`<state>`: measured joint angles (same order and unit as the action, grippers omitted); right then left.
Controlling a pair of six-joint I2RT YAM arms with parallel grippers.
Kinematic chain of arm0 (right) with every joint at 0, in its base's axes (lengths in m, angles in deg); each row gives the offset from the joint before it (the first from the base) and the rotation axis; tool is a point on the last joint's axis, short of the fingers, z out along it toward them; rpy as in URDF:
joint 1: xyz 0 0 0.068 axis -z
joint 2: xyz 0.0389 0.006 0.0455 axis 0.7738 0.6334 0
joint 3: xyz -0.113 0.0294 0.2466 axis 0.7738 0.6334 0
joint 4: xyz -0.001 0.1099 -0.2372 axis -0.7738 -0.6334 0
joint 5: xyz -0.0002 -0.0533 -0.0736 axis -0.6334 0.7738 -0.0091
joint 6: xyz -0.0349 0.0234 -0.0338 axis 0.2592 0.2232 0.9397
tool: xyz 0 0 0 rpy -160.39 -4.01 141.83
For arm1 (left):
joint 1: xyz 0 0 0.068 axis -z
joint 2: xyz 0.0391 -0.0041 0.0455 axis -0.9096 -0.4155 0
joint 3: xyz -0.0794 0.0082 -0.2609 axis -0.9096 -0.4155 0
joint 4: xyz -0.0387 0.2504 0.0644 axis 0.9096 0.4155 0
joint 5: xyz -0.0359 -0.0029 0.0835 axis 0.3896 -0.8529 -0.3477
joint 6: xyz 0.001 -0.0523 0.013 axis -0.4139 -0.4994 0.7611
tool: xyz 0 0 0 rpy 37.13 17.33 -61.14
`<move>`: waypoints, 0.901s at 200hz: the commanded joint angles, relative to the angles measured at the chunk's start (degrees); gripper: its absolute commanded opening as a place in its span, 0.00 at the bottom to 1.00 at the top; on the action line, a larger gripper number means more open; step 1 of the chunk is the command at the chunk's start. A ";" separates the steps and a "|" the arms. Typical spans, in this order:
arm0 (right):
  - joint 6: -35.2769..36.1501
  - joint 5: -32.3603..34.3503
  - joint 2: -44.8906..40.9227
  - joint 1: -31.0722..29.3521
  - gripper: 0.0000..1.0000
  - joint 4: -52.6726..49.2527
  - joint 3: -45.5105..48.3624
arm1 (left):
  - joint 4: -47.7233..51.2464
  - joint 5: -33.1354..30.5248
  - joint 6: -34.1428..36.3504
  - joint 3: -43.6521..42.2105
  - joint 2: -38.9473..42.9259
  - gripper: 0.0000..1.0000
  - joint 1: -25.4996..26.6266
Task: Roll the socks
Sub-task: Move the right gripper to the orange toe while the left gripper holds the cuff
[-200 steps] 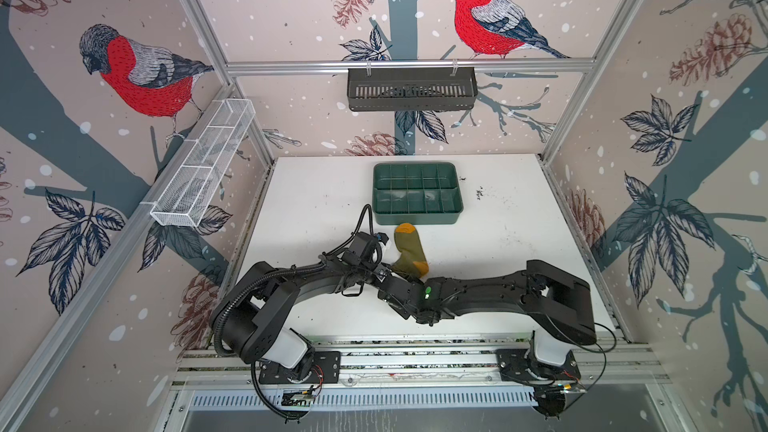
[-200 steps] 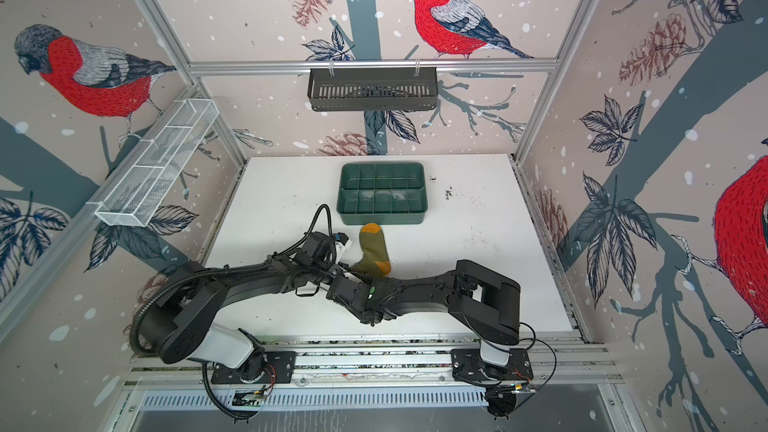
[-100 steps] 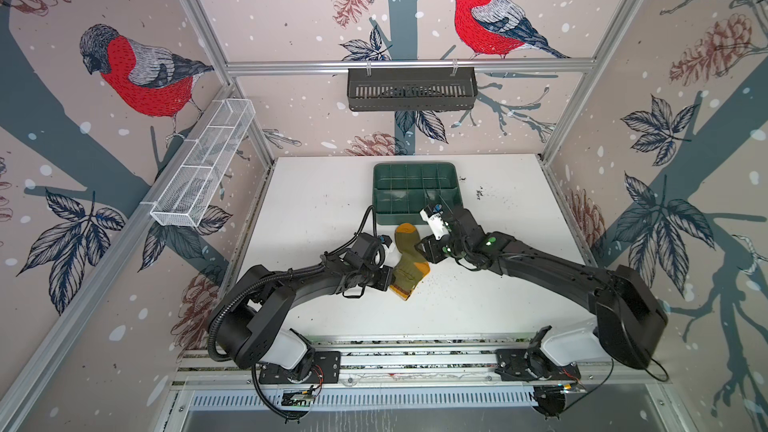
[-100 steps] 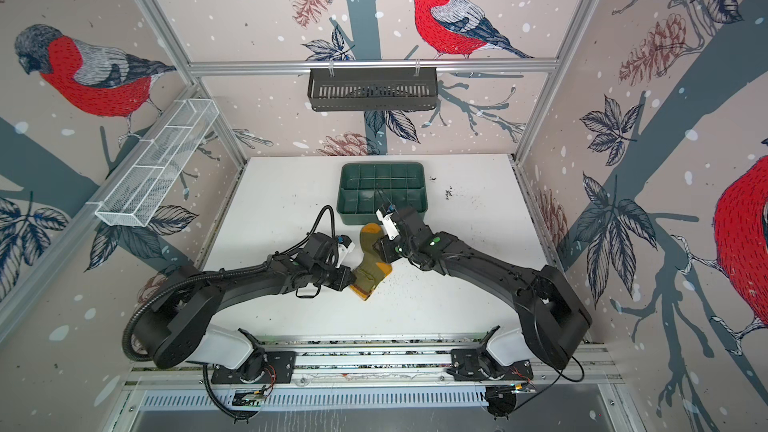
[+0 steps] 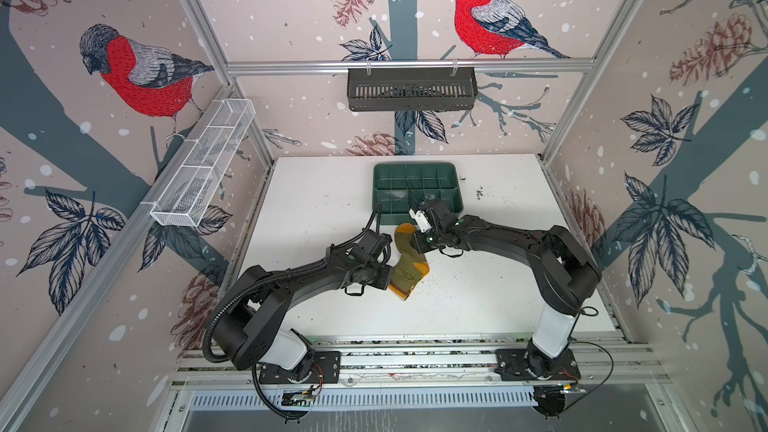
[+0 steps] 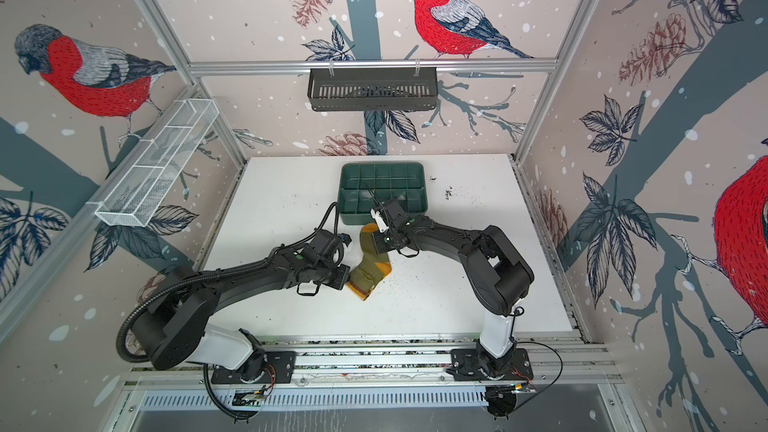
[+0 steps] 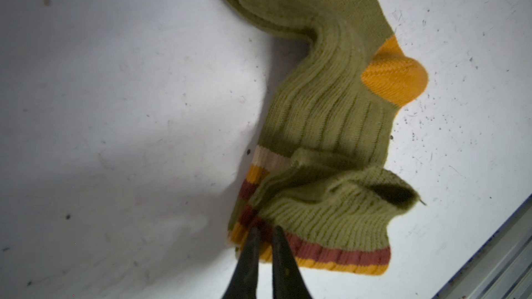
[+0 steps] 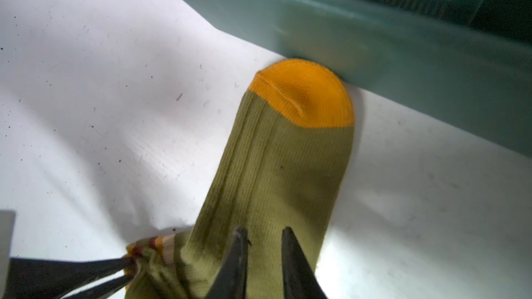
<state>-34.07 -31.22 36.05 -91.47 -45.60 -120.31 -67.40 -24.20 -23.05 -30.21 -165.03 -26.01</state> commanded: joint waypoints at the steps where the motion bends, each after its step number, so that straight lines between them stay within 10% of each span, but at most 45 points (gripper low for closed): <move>1: 0.27 1.29 1.88 0.05 0.20 2.15 -1.41 | 0.49 -0.39 0.02 0.38 -0.26 0.13 0.69; 180: 2.23 3.40 7.82 2.28 0.17 2.46 -4.54 | -5.86 3.97 -5.30 -0.44 2.49 0.14 5.47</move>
<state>-32.56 -28.29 43.49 -89.29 -43.13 -124.53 -68.75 -21.89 -26.92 -30.21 -161.14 -20.89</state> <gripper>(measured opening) 0.174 0.142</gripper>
